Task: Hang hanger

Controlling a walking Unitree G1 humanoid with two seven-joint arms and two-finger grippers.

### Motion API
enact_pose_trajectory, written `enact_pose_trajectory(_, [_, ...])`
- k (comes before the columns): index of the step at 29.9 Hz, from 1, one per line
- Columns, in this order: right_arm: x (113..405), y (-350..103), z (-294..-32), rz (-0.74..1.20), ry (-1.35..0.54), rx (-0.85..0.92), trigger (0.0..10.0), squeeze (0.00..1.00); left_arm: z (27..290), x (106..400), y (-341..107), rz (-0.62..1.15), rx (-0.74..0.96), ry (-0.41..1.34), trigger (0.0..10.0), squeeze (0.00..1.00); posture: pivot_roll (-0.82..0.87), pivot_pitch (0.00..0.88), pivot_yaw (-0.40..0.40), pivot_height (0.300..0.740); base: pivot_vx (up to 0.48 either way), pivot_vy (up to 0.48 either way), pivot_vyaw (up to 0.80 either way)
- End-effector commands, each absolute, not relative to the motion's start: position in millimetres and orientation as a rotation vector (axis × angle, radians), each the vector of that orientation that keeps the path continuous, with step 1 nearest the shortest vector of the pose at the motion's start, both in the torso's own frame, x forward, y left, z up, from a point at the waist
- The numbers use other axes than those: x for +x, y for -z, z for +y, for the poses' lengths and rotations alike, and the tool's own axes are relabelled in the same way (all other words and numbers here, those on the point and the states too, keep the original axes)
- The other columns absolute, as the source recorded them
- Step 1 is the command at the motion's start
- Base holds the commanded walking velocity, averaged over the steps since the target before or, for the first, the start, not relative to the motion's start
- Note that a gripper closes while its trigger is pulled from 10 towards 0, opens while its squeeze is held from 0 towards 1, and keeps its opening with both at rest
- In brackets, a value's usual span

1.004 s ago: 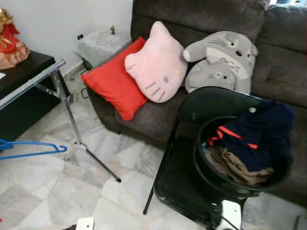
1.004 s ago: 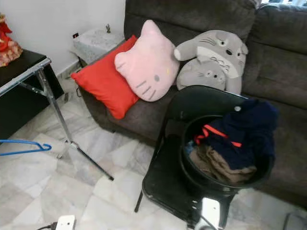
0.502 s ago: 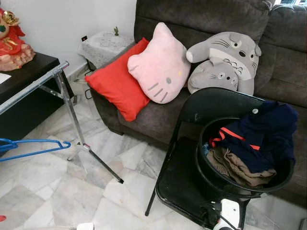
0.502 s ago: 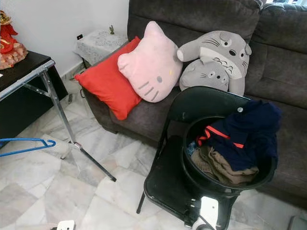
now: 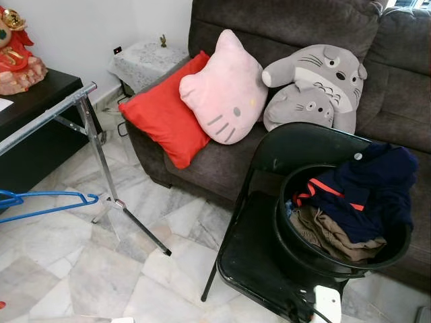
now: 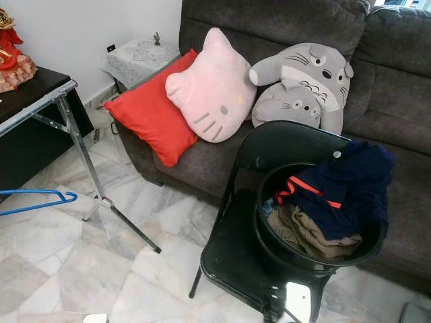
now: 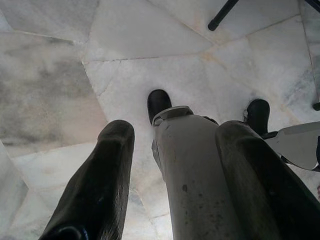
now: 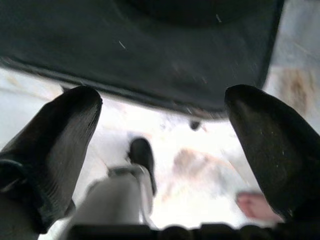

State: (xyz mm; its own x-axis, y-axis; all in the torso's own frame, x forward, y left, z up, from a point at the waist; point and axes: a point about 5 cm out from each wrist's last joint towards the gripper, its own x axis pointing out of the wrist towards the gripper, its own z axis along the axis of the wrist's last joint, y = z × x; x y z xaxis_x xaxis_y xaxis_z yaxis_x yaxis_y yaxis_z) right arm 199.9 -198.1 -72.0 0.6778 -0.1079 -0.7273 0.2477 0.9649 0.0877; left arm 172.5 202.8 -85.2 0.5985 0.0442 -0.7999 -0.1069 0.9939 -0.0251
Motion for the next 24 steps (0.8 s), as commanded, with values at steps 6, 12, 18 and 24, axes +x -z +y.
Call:
enact_pose_trajectory(6, [172.9, 86.8, -197.9, 0.923, 0.222, 0.172, 10.0, 0.00, 201.9, 161.6, 90.3, 0.959, -0.069, -0.084, 10.0, 0.00, -0.06, 0.156, -0.055, 0.740, 0.000, 0.000, 0.00])
enact_pose_trajectory(12, [171.0, 89.0, -188.4, 0.929, 0.240, 0.193, 10.0, 0.00, 204.6, 160.7, 90.2, 0.961, -0.063, -0.083, 10.0, 0.00, -0.06, 0.157, -0.046, 0.740, 0.000, 0.000, 0.00])
enact_pose_trajectory(18, [172.2, 88.8, -184.9, 0.921, 0.261, 0.209, 10.0, 0.00, 205.9, 162.0, 89.4, 0.956, -0.062, -0.084, 10.0, 0.00, -0.06, 0.167, -0.040, 0.740, -0.126, 0.000, 0.00])
enact_pose_trajectory(24, [175.2, 86.4, -192.6, 0.904, 0.280, 0.215, 10.0, 0.00, 206.7, 163.7, 88.5, 0.951, -0.062, -0.086, 10.0, 0.00, -0.06, 0.171, -0.039, 0.740, -0.259, 0.000, 0.00])
